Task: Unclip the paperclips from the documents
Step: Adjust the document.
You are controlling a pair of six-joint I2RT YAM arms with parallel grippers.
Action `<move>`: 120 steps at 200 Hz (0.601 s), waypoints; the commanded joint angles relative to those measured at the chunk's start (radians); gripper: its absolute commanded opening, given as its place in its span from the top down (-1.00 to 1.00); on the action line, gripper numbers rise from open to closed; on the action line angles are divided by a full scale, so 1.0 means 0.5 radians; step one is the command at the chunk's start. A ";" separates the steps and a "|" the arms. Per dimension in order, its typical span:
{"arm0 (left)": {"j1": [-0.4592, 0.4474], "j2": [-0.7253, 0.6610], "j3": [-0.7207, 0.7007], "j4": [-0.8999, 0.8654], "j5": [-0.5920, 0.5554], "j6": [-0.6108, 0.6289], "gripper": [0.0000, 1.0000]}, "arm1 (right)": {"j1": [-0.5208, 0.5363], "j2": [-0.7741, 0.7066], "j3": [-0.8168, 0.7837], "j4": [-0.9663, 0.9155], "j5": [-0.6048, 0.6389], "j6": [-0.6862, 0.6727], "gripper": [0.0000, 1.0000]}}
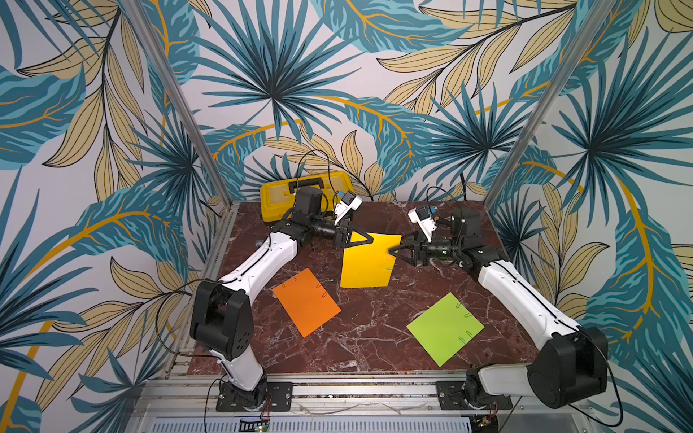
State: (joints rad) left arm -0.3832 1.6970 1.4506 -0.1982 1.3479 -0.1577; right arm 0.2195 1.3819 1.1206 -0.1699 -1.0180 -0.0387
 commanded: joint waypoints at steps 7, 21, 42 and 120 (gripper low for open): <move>-0.008 0.024 0.059 0.010 0.025 -0.007 1.00 | 0.036 0.043 0.020 0.186 -0.140 0.109 -0.20; -0.007 0.029 0.059 0.014 0.023 -0.007 1.00 | 0.046 0.056 0.018 0.219 -0.169 0.149 -0.04; -0.007 0.039 0.059 0.012 0.012 -0.005 1.00 | 0.049 0.059 0.015 0.240 -0.197 0.189 0.30; -0.005 0.025 0.056 0.012 -0.034 -0.017 0.75 | 0.049 0.074 0.034 0.224 -0.197 0.234 1.00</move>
State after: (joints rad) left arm -0.3840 1.7115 1.4559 -0.1986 1.3426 -0.1585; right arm 0.2375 1.4067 1.1217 -0.0681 -1.1053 0.0673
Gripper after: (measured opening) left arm 0.054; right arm 0.045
